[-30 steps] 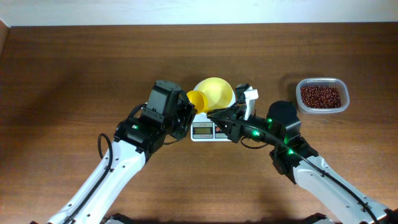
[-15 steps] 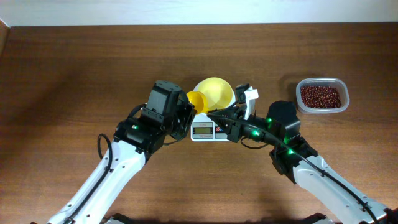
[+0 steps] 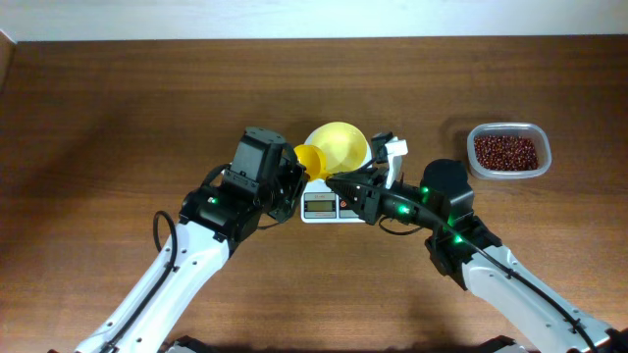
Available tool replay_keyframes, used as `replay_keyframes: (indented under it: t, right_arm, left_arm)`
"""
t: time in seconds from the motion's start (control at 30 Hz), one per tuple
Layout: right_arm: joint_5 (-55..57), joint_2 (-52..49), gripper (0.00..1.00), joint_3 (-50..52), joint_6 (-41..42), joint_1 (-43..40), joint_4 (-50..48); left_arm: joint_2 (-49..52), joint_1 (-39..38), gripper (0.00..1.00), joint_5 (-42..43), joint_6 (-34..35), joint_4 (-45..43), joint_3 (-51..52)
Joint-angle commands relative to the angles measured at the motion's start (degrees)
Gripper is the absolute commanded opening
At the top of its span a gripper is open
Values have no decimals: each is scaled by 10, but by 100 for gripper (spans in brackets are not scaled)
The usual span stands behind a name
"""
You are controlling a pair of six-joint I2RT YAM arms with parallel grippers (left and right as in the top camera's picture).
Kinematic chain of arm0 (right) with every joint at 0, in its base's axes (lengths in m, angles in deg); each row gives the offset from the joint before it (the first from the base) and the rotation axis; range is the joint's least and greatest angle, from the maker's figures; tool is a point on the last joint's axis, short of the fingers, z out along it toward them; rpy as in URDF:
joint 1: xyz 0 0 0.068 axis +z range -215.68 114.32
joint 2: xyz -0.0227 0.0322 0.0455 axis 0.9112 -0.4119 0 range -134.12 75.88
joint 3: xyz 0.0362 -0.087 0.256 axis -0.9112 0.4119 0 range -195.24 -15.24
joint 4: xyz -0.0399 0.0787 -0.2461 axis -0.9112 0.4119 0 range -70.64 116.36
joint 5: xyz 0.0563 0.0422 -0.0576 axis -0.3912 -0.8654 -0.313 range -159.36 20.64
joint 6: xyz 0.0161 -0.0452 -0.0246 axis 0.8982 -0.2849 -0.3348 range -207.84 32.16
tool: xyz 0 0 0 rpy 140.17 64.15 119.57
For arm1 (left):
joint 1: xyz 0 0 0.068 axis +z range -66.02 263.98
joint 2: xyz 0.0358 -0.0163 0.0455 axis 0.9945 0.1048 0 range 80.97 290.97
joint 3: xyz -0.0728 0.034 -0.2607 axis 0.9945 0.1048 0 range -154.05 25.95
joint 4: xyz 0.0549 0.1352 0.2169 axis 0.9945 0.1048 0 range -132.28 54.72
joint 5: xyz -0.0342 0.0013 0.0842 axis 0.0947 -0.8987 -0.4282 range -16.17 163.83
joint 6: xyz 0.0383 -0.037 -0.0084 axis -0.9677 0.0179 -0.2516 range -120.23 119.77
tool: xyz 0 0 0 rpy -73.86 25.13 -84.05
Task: Scoop item into bowl and weigh 50g on scale
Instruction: 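Close the right gripper on the scoop handle beside the left gripper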
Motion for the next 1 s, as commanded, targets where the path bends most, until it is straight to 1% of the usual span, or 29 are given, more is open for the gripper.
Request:
replay_keyframes:
  t: [0.0,0.2,0.23,0.27,0.33,0.47,0.53,0.57,0.97]
  right_arm:
    - [10,2,17,-6,20,3,-6]
    - [14,2,17,-6,22,3,-6]
    - [14,2,16,-6,22,3,-6]
    - [14,2,12,-6,22,3,-6]
    - [14,2,8,-6,31,3,-6]
    - [14,2,10,-6,47,3,-6]
    - [11,2,17,-6,47,3,-6]
    - [9,2,18,-6,47,3,-6]
    - [-1,2,18,-6,52,3,-6]
  left_arm:
    - [-4,-4,0,3,-7,4,-8]
    - [-4,-4,0,3,-7,4,-8]
    - [-4,-4,0,3,-7,4,-8]
    - [-4,-4,0,3,-7,4,-8]
    - [-4,-4,0,3,-7,4,-8]
    - [-4,-4,0,3,-7,4,-8]
    - [-4,-4,0,3,-7,1,-8]
    - [-4,-4,0,3,-7,-2,-8]
    - [-4,-4,0,3,-7,-13,-8]
